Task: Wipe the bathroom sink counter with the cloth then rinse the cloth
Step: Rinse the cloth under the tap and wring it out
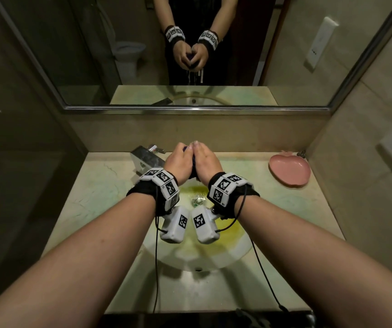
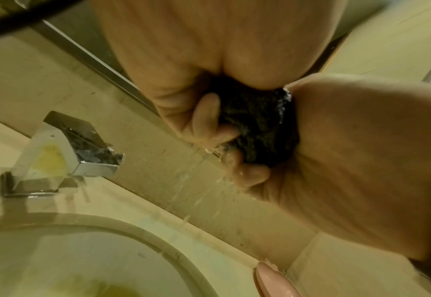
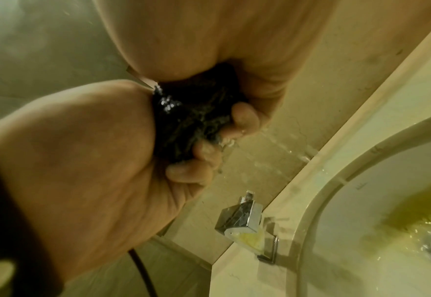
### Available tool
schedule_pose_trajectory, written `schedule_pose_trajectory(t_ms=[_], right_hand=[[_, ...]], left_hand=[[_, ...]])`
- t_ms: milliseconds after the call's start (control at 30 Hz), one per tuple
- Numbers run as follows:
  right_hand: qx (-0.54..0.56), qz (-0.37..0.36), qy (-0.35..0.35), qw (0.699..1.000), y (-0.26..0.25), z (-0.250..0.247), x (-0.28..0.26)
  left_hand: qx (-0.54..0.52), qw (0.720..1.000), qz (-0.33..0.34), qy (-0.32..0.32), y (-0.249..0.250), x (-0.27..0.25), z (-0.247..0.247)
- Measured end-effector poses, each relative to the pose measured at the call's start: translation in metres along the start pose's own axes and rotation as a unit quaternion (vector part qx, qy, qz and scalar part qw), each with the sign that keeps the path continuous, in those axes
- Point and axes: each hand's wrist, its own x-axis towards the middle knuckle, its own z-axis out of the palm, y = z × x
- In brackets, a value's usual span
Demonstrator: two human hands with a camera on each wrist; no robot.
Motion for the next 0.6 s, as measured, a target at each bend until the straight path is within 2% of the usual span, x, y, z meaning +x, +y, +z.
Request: schedule_pose_trajectory(t_ms=[233,600], right_hand=[[-0.044,0.032,0.03,0.998,0.01,0.021,0.006],[-0.065,0.075,0.021,0.995,0.031,0.034,0.015]], left_hand=[[0.028,0.999,0.014,0.012,-0.026,0.012,0.003],[0.125,0.991,0.037,-0.031,-0.047,0.023,0.008]])
